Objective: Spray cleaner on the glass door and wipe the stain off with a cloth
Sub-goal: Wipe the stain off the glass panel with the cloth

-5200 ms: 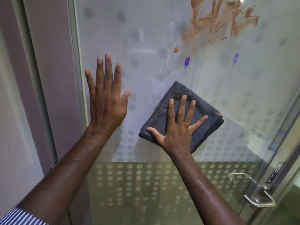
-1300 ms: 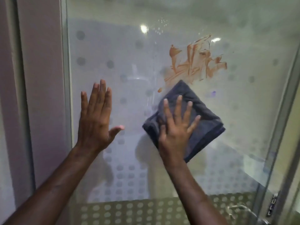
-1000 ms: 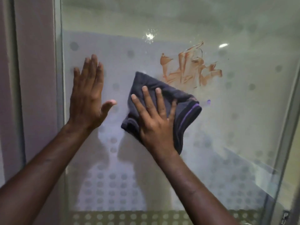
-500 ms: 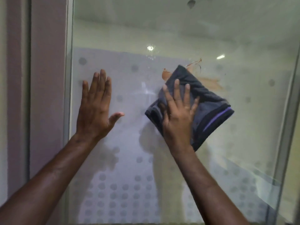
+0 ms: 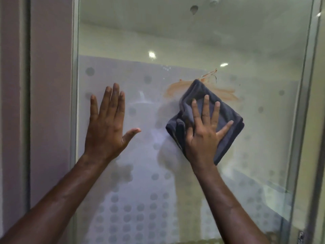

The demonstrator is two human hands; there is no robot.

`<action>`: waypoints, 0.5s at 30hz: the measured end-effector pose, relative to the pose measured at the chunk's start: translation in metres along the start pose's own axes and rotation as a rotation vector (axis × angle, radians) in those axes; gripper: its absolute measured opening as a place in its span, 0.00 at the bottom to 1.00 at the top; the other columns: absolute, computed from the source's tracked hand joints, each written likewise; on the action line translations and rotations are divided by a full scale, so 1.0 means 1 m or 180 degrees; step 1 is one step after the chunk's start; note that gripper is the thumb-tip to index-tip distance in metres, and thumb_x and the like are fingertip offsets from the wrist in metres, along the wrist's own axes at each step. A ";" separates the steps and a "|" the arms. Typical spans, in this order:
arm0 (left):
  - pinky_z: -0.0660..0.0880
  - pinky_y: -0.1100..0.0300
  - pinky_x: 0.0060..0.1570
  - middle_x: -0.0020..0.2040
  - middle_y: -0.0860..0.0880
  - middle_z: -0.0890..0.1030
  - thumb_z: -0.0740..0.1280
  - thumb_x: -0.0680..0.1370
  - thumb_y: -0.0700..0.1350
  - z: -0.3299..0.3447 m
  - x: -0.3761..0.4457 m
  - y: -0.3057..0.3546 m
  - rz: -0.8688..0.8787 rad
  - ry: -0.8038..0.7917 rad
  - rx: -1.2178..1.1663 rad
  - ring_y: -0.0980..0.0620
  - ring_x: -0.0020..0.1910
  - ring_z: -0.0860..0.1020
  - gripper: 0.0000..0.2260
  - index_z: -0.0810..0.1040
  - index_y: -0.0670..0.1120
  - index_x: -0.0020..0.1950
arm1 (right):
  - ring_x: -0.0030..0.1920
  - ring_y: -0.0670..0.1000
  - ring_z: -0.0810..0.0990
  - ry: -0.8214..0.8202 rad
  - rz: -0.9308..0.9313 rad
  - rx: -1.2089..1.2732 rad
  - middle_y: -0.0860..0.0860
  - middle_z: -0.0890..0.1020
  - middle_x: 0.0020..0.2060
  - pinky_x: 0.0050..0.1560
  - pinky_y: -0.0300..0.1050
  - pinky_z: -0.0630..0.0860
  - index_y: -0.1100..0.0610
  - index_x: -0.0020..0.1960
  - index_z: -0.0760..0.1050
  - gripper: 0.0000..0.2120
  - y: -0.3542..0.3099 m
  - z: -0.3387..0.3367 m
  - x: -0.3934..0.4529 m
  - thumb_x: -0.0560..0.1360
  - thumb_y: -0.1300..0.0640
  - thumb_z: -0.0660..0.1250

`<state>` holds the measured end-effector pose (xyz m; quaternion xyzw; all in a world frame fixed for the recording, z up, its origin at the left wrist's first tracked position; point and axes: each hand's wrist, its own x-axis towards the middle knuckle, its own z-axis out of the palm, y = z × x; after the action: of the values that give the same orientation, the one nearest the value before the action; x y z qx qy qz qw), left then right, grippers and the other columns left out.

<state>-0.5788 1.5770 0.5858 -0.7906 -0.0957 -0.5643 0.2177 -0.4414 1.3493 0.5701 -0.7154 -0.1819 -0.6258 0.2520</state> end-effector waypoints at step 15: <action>0.46 0.33 0.80 0.84 0.38 0.46 0.37 0.80 0.72 -0.004 0.000 0.001 -0.0056 -0.0063 -0.0178 0.38 0.84 0.47 0.44 0.46 0.39 0.84 | 0.84 0.59 0.49 -0.0095 -0.0239 -0.0010 0.51 0.54 0.85 0.73 0.82 0.49 0.52 0.85 0.53 0.34 -0.026 0.012 -0.019 0.80 0.49 0.55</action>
<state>-0.5821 1.5746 0.5865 -0.8010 -0.0890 -0.5609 0.1895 -0.4493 1.3787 0.5537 -0.7178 -0.2114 -0.6243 0.2245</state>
